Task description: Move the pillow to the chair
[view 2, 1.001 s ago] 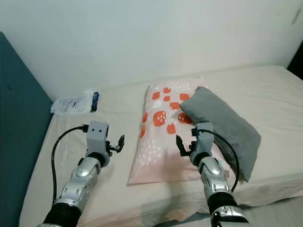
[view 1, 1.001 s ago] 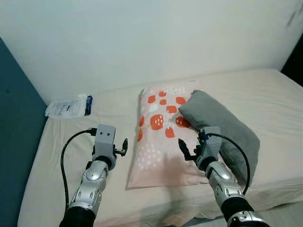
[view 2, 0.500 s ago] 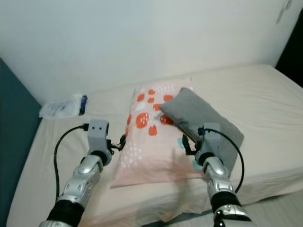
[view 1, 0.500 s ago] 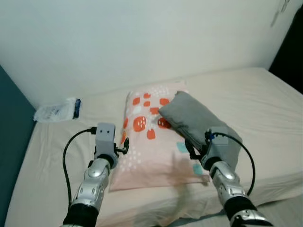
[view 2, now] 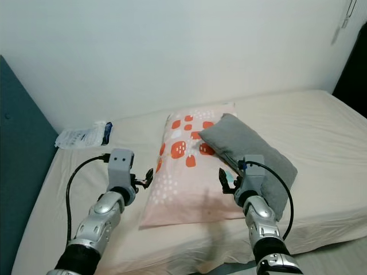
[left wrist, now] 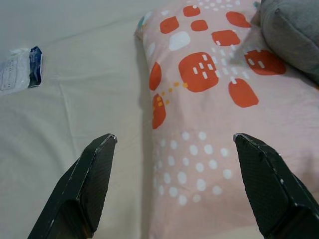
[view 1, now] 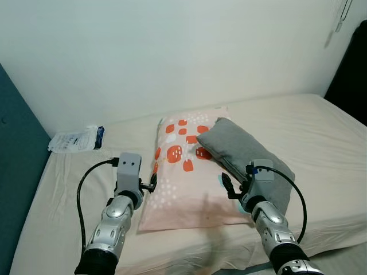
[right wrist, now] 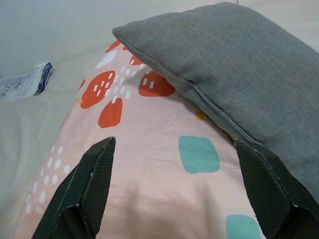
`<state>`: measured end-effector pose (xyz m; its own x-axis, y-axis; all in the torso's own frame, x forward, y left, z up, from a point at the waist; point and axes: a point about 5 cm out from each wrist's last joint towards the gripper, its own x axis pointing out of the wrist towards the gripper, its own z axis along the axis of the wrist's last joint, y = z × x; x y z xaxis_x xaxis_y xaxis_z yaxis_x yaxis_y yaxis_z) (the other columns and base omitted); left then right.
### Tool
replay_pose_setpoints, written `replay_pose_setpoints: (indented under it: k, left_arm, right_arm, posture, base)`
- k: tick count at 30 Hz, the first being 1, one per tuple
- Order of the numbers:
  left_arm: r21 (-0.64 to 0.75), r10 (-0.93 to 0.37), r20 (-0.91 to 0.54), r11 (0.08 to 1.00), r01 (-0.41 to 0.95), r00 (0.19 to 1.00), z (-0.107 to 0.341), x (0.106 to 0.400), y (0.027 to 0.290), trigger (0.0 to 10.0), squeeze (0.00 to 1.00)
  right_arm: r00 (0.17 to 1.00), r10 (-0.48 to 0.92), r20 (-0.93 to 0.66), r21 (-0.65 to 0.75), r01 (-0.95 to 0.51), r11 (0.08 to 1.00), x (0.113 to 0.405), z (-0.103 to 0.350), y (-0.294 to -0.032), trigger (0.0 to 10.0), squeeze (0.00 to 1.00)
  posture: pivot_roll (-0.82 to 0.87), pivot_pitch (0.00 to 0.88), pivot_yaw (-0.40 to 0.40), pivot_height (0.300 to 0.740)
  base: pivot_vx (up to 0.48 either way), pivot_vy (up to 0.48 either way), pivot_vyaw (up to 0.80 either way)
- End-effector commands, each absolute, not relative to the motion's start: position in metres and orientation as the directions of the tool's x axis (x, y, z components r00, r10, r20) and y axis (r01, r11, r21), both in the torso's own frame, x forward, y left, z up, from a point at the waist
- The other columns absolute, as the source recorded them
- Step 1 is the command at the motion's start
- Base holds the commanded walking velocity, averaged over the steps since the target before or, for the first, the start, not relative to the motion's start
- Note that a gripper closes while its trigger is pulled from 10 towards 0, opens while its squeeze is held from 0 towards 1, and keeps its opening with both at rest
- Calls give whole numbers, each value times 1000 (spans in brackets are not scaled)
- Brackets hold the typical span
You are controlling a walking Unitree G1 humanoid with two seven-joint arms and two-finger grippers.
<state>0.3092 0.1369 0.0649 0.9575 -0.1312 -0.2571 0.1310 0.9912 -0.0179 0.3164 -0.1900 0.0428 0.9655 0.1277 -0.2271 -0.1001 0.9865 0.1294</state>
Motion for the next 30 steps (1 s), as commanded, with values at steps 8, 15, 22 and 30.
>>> replay_pose_setpoints:
  k: [8,15,22,30]
  left_arm:
    - [-1,-136,-269,990,141,953,63,308,137,10000,0]
    - [0,-132,-271,991,137,954,62,307,137,10000,0]
    - [-1,-110,-269,994,114,957,62,306,141,10000,0]
    - [6,-94,-269,995,99,959,61,303,145,10000,0]
  right_arm:
    - [967,130,-218,141,-100,985,316,42,-185,10000,0]
    - [967,133,-215,138,-105,985,317,44,-186,10000,0]
    - [964,152,-218,134,-125,983,319,45,-183,10000,0]
    - [957,173,-233,136,-144,980,318,42,-179,10000,0]
  posture:
    - [-106,47,47,740]
    - [-111,50,35,740]
    - [-109,52,12,740]
    - [-105,61,-18,740]
  base:
    - [0,-143,0]
    - [0,-328,0]
    - [0,-366,0]
    - [0,-367,0]
